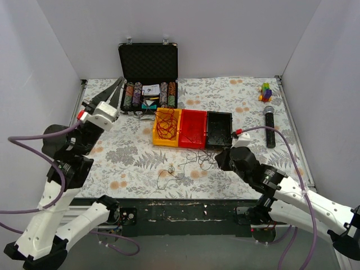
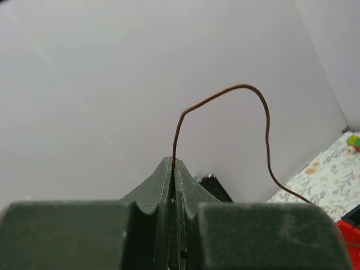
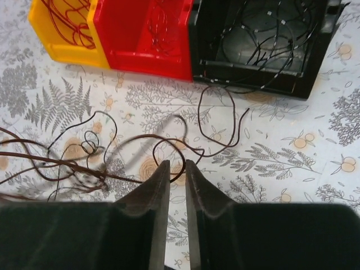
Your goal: Untangle the cables
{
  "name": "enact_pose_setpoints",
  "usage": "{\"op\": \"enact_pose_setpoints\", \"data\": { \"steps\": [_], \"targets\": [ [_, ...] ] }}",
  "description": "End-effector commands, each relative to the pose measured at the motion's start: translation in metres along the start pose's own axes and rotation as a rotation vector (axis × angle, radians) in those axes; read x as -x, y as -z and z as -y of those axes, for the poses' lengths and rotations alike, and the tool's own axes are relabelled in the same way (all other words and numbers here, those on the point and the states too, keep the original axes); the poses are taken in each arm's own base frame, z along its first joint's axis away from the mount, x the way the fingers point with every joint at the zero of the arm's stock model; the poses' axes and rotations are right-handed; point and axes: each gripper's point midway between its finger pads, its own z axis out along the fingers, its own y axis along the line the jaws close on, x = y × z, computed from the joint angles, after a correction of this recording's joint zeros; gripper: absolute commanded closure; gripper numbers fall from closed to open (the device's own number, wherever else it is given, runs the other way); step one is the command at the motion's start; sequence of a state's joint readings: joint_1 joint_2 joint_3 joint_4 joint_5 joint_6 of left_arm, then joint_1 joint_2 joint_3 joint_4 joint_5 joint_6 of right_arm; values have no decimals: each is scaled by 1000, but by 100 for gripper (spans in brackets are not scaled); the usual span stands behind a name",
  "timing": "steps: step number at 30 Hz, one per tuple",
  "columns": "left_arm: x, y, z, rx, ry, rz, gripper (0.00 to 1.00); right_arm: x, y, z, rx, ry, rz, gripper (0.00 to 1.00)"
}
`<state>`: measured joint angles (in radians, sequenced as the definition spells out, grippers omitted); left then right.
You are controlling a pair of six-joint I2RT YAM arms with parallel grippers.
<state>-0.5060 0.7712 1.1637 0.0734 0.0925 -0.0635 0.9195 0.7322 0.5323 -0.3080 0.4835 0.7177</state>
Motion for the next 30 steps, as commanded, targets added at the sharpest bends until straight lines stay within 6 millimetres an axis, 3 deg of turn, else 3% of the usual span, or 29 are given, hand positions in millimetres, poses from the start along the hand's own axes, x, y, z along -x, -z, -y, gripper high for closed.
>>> {"op": "enact_pose_setpoints", "data": {
  "steps": [1, 6, 9, 13, 21, 23, 30],
  "targets": [
    [71, 17, 11, -199, 28, 174, 100, -31, -1, 2, 51, 139, -117, 71],
    [74, 43, 86, -581, 244, 219, 100, 14, 30, -59, 383, 273, 51, 38],
    [62, 44, 105, -652, 354, 167, 100, 42, 52, -75, 458, 340, 137, 18],
    [44, 35, 114, -652, 397, 134, 100, 70, 74, -97, 542, 402, 203, 15],
    [60, 16, 111, -685, 468, 162, 100, 127, 118, -169, 833, 462, 427, 13],
    [66, 14, 109, -686, 481, 173, 100, 130, 117, -183, 885, 470, 448, 13],
    [82, 11, 102, -685, 511, 214, 100, 107, 71, -208, 929, 499, 407, 12]
  ]
}}
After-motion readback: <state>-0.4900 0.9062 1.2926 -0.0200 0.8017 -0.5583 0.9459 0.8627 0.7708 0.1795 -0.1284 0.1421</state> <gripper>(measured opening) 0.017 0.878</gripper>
